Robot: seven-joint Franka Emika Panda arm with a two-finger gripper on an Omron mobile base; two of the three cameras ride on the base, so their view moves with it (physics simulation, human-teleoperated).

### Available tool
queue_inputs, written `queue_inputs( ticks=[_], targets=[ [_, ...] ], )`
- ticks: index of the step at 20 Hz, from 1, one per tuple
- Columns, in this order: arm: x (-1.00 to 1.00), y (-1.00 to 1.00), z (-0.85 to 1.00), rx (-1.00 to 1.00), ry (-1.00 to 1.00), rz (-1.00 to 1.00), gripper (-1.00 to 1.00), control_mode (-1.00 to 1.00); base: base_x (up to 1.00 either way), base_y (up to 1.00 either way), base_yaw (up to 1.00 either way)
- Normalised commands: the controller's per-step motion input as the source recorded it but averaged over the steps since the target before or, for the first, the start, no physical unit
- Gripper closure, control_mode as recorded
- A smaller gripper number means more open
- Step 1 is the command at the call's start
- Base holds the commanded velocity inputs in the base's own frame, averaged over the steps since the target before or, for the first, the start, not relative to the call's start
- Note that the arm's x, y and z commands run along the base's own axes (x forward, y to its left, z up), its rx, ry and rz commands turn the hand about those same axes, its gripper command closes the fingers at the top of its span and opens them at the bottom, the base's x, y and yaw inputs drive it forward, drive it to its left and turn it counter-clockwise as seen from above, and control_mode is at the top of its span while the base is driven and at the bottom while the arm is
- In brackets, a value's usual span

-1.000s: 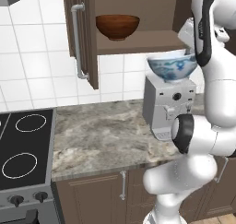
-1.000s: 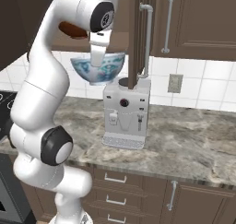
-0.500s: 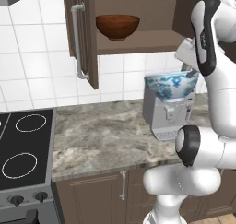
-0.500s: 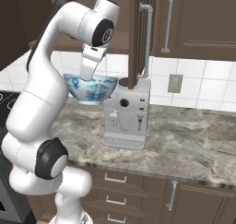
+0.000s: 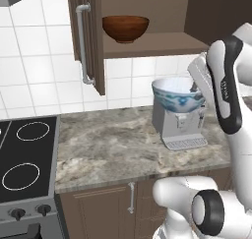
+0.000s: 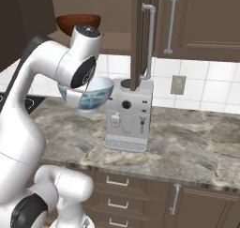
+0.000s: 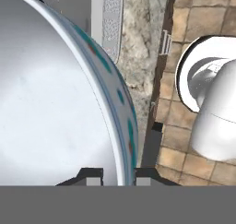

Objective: Pick up the bowls from the cabinet and place each bowl in front of a stool on the dining counter.

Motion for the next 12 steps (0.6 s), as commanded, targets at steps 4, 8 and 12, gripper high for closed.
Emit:
queue_inputs(
  ticks=[4,8,12],
  targets=[
    [-0.22,0.02,-0.12,0.0,-0.16,-0.03,1.0,-1.0,0.0,0.0,0.0],
    [-0.04,0.0,0.0,0.0,-0.01,0.0,1.0,-1.0,0.0,0.0,0.0],
    [0.0,0.0,0.0,0.0,0.0,0.0,1.0,1.0,-0.01,0.0,0.0]
  ],
)
